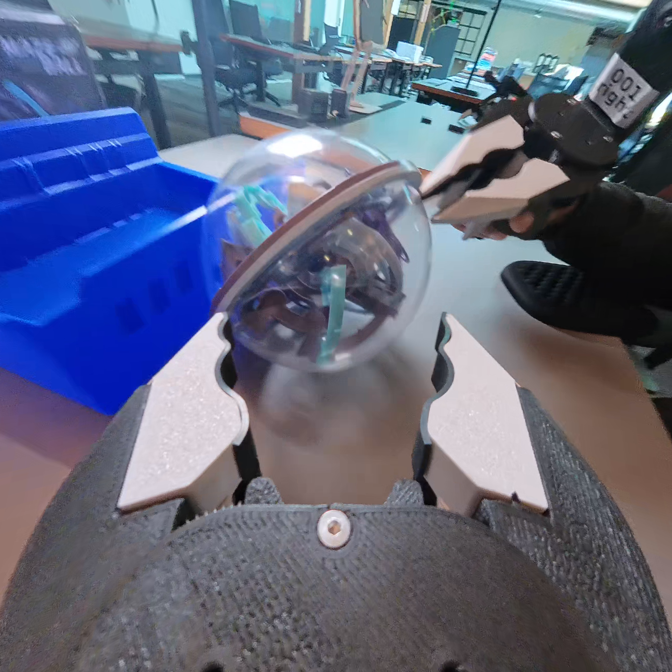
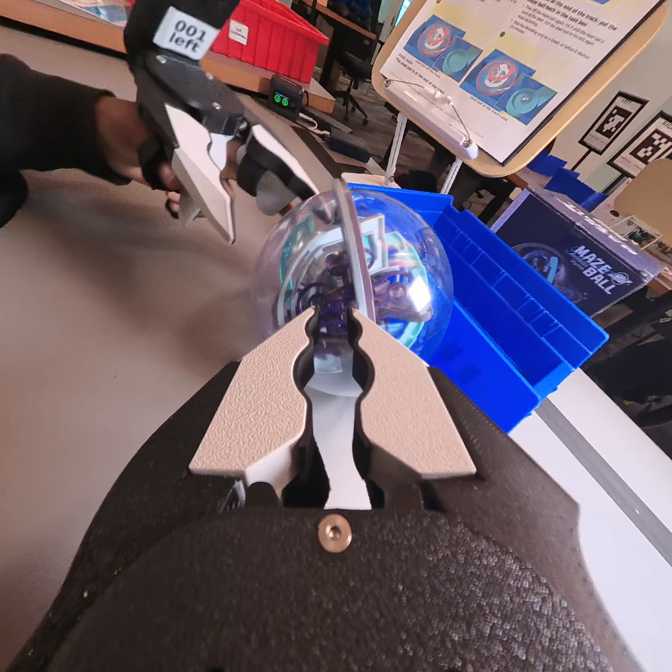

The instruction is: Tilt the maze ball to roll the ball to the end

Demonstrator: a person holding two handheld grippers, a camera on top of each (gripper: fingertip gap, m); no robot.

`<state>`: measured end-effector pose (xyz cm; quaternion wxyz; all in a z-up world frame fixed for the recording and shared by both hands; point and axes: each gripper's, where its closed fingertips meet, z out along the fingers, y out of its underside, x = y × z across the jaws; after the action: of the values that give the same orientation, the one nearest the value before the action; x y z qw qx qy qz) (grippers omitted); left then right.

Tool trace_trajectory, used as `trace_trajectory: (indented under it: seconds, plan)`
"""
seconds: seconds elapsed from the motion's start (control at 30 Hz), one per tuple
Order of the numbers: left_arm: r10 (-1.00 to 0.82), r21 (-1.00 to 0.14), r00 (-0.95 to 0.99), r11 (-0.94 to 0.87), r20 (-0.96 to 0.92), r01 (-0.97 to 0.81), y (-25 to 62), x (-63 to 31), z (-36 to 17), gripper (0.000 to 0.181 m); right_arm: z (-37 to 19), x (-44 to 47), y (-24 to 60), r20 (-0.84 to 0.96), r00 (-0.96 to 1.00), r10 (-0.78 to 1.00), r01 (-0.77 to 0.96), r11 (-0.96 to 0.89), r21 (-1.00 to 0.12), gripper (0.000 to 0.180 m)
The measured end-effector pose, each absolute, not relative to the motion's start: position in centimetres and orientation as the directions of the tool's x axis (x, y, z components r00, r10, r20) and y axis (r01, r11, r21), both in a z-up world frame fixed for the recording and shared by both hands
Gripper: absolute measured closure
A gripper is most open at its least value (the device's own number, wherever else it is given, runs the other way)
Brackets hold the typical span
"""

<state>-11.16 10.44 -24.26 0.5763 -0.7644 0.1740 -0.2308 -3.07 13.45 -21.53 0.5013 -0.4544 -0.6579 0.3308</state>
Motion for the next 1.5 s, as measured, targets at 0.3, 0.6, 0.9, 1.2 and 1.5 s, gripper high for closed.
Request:
trace_trajectory:
  seconds: [0.3, 0.6, 0.9, 1.2, 1.5]
  plan:
    - [-0.618, -0.947, 0.786, -0.270, 0.033, -0.173, 11.7, -14.1, -24.7, 0.061, -22.4, -3.8, 13.7, 0.366, -0.114, 0.924, 0.273, 0.383, -0.882, 0.159]
    - [-0.695, -0.953, 0.719, -0.230, 0.017, -0.199, 8.9, -12.2, -25.4, 0.065, -23.3, -3.5, 15.1, 0.239, -0.165, 0.957, 0.280, 0.278, -0.919, 0.127]
    - [-0.715, -0.957, 0.655, -0.286, 0.244, 0.045, 9.8, -14.9, -25.7, 0.057, -24.5, -3.8, 14.9, 0.145, -0.278, 0.949, 0.308, 0.231, -0.923, 0.116]
    - [-0.712, -0.933, 0.637, -0.358, 0.294, 0.030, 9.8, -12.9, -26.8, 0.053, -24.0, -5.0, 15.4, 0.063, -0.291, 0.955, 0.289, 0.151, -0.945, 0.121]
    - [-0.637, -0.886, 0.648, -0.445, 0.417, 0.133, 9.9, -13.3, -27.2, 0.053, -24.1, -5.6, 15.3, 0.006, -0.264, 0.964, 0.287, 0.085, -0.954, 0.121]
